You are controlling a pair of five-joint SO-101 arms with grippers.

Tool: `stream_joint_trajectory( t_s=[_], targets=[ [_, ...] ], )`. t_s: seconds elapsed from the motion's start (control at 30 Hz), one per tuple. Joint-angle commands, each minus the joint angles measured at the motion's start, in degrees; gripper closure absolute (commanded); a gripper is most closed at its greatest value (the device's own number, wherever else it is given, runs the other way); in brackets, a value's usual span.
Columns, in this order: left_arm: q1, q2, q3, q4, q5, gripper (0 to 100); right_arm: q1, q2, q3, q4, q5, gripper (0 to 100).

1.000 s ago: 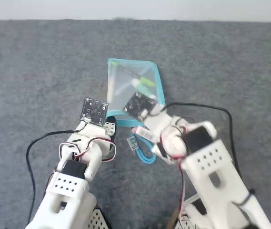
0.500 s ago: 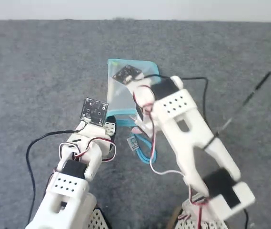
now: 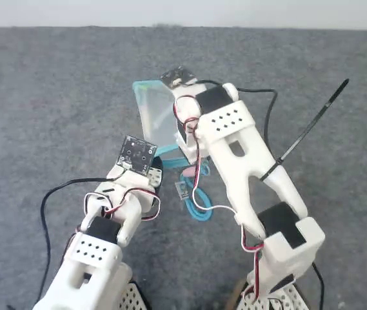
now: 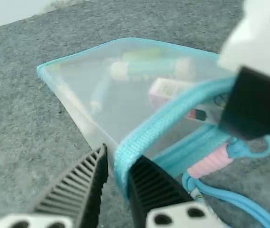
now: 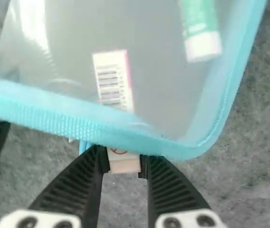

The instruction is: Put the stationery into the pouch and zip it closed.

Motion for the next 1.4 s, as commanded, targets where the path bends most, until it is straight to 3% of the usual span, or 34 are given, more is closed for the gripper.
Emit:
stream_joint_trajectory(
  t_s=[0.0,0.1,0.3,0.43,0.63,0.8,0.93,1.1,1.37],
  targets=[
    [3.3,-1.4,-0.4,-1.0,-0.7,99,0.2,0.0,-5.8,-1.7,-2.4,98.9],
    [3.3,-1.4,-0.4,-1.0,-0.7,99,-0.1,0.8,-6.0,-2.0,-1.8,97.6],
    [3.0,-1.4,-0.5,-1.0,-0.7,99,-2.0,0.7,-6.0,-1.5,1.0,77.1],
    [3.0,-1.4,-0.4,-1.0,-0.7,99,-3.8,-0.2,-6.3,-0.6,4.1,69.0],
    [2.6,-1.4,-0.5,-1.0,-0.7,99,-3.2,-10.7,-7.8,1.3,8.4,69.1],
    [-1.8,-1.4,-1.6,-1.0,-0.7,99,-2.1,-22.0,-7.6,3.9,14.2,69.1],
    [-3.6,-1.4,-2.8,0.8,-0.7,99,-3.6,-29.8,1.8,4.3,18.5,69.1],
    [-3.6,-1.4,-8.2,11.2,-0.7,99,-0.5,-40.3,28.2,-9.9,24.4,69.2],
    [-7.9,-1.4,-9.5,12.7,-0.8,99,4.4,-60.2,69.2,-44.4,33.3,69.1]
  ],
)
